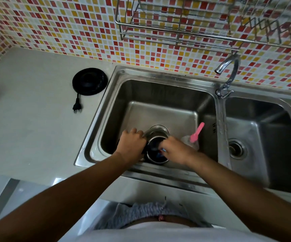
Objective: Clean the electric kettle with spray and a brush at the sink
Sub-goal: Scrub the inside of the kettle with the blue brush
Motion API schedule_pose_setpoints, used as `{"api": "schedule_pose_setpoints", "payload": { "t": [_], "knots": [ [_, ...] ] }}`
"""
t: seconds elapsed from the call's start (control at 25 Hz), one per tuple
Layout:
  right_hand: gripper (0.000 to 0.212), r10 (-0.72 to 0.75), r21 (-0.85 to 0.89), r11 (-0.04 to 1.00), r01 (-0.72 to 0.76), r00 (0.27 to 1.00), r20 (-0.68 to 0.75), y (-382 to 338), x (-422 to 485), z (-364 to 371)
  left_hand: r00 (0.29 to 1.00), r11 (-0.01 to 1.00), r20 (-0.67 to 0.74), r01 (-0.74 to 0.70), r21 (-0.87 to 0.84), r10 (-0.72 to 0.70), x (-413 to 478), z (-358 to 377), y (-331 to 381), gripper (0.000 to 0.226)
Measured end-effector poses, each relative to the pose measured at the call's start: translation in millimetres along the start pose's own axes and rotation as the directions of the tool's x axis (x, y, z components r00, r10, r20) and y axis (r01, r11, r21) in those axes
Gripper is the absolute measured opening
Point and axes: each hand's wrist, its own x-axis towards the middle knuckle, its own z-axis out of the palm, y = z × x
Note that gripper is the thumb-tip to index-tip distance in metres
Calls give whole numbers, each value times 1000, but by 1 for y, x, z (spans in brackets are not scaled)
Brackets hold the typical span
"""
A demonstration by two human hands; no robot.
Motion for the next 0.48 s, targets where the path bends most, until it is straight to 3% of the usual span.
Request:
{"api": "schedule_pose_setpoints", "payload": {
  "t": [0.08, 0.16, 0.2, 0.24, 0.32, 0.4, 0.48],
  "knots": [
    [22, 187, 265, 954, -137, 967, -172, 8, -1, -7, 1000, 999, 1, 17, -30, -17, 0, 1, -1, 42],
    [25, 411, 566, 787, -243, 892, -189, 7, 0, -7, 998, 997, 11, 63, -54, -62, 0, 2, -4, 39],
    [26, 511, 721, 628, -292, 854, -98, 1, 5, 1, 996, 994, 16, 88, -63, -88, 0, 3, -6, 38],
    [25, 575, 860, 402, -313, 817, 28, -8, 13, 10, 994, 991, 22, 110, -75, -108, 1, 3, -6, 39],
    [20, 601, 966, -118, -231, 758, 255, -27, 24, 22, 990, 985, 38, 139, -98, -136, 2, 4, -6, 43],
    [15, 581, 922, -369, -117, 746, 327, -30, 18, 15, 989, 984, 43, 147, -104, -144, 4, 5, -5, 44],
    [15, 553, 865, -501, -26, 759, 344, -24, 2, 1, 988, 982, 40, 155, -109, -151, 7, 5, -4, 43]
  ]
}}
